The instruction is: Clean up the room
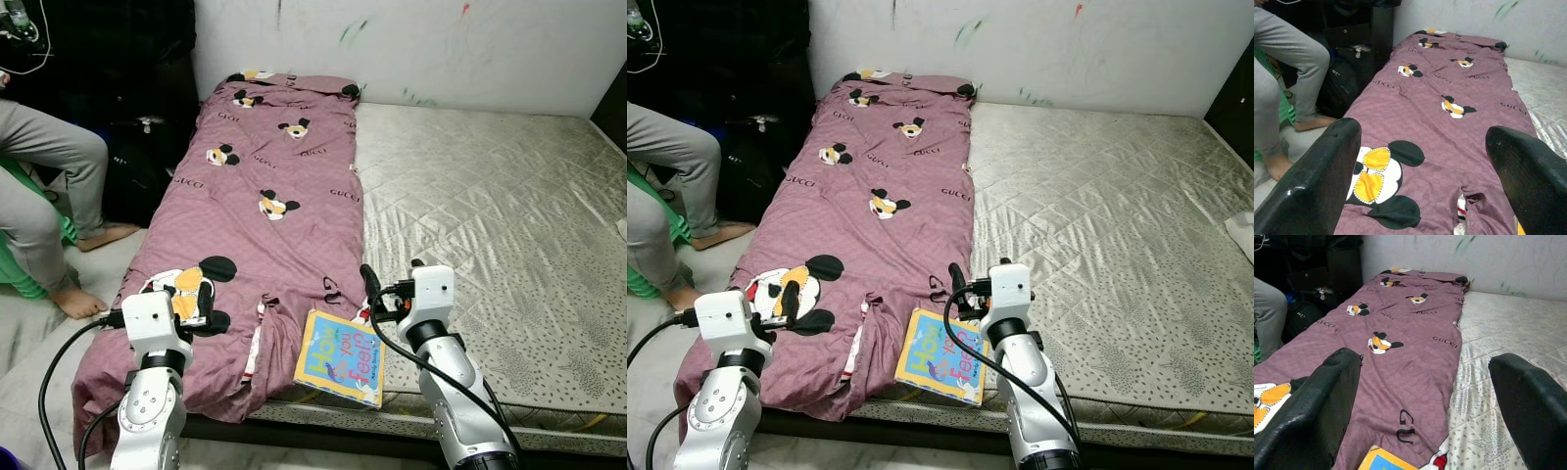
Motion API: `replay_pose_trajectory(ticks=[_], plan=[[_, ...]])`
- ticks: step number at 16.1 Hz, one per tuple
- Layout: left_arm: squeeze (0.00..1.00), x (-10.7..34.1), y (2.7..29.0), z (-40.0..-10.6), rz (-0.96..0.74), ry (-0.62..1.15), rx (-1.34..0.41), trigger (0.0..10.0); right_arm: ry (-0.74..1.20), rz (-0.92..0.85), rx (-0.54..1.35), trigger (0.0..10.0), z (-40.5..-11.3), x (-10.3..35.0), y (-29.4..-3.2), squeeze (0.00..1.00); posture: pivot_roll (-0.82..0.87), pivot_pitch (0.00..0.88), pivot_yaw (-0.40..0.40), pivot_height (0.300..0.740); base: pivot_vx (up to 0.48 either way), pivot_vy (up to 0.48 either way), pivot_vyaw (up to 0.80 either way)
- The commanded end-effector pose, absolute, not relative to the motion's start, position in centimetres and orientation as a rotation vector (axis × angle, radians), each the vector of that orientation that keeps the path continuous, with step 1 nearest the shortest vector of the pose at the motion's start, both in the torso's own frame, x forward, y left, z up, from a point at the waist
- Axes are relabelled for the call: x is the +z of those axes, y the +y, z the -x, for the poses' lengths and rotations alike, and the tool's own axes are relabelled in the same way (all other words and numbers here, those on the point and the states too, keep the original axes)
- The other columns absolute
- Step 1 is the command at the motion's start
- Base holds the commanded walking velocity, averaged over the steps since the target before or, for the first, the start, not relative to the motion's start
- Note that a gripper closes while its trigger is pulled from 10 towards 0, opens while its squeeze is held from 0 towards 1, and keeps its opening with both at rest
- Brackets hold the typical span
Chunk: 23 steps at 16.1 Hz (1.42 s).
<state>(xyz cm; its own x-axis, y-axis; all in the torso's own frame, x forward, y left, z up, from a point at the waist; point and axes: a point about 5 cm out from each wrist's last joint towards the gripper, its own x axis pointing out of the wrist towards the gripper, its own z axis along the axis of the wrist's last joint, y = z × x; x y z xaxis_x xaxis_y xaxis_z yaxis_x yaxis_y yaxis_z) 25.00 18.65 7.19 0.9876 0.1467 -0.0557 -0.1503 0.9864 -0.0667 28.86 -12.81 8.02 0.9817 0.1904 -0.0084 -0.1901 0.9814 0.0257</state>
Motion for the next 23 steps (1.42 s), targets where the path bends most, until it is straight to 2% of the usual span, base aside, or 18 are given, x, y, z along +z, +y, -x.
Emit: replay_pose_trajectory(ticks=[1, 7, 12, 15, 23], plan=[[0.0, 7.59, 18.71, -25.2, 0.062, 0.042, 0.15, 10.0, 0.005, -0.035, 0.189, 10.0, -29.01, 8.3, -12.77, 0.0, 0.06, 0.053, -0.034, 0.74, 0.0, 0.0, 0.0], [0.0, 7.64, 18.69, -25.4, 0.068, 0.042, 0.152, 10.0, 0.001, -0.034, 0.196, 10.0, -29.13, 8.42, -12.71, 0.0, 0.06, 0.051, -0.036, 0.74, 0.0, 0.0, 0.0], [0.0, 7.6, 18.75, -25.38, 0.075, 0.047, 0.162, 10.0, 0.001, -0.033, 0.2, 10.0, -29.11, 8.44, -12.72, 0.0, 0.06, 0.057, -0.039, 0.716, 0.0, 0.0, 0.0], [0.0, 7.59, 18.83, -25.37, 0.082, 0.046, 0.169, 10.0, 0.005, -0.035, 0.206, 10.0, -29.05, 8.38, -12.64, 0.0, 0.06, 0.059, -0.039, 0.672, 0.0, 0.0, 0.0], [0.0, 7.92, 18.6, -25.41, 0.102, 0.025, 0.135, 10.0, 0.011, -0.032, 0.205, 10.0, -29.14, 8.35, -12.57, 0.0, 0.06, 0.06, -0.038, 0.672, 0.0, 0.0, 0.0]])
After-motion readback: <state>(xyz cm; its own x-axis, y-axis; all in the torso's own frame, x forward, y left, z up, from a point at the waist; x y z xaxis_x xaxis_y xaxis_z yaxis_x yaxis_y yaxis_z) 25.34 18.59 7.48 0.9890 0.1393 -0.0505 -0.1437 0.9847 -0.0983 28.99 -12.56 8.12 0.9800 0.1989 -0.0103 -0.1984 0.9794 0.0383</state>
